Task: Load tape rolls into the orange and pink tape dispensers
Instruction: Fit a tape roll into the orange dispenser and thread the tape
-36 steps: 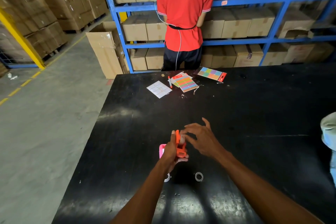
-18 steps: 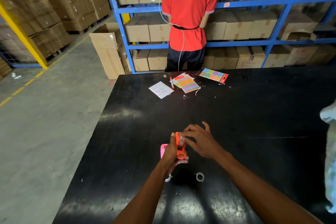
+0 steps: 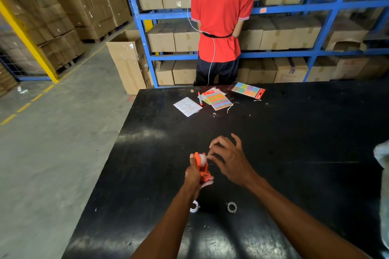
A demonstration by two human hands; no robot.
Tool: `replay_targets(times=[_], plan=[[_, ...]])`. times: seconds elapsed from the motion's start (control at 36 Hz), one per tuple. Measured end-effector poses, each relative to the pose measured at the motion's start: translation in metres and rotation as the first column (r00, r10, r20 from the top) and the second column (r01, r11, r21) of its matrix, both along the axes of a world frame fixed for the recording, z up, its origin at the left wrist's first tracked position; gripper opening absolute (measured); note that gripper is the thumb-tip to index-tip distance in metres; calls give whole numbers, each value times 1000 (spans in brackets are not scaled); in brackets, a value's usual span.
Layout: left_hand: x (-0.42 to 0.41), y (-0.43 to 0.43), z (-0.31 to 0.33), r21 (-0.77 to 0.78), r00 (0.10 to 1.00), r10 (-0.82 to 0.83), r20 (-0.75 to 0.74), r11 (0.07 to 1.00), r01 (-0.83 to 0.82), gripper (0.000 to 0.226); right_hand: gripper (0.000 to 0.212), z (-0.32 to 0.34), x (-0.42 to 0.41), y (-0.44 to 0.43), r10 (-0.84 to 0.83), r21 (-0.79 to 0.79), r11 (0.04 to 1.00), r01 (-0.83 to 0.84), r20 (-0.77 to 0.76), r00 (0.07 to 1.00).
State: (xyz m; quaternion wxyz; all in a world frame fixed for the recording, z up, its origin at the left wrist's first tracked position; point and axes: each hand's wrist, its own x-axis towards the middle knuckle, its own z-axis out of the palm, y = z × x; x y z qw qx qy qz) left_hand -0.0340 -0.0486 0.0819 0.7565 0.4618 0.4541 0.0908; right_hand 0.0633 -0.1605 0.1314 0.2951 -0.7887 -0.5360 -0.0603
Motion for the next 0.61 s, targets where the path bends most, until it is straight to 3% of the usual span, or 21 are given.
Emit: replay_targets(times=[0.11, 0.28, 0.61], plan=[[-4, 5, 0, -42, 998, 66, -2, 997, -66, 68, 4, 11, -12, -4, 57, 35, 998, -57, 6, 998], [-2, 16, 7, -154, 981, 175, 86, 975, -161, 57, 6, -4, -33, -3, 146, -31, 989, -145, 22, 989], [3, 12, 2, -197, 980, 178, 95, 968, -156, 53, 7, -26, -49, -4, 2, -98, 995, 9, 114, 994]])
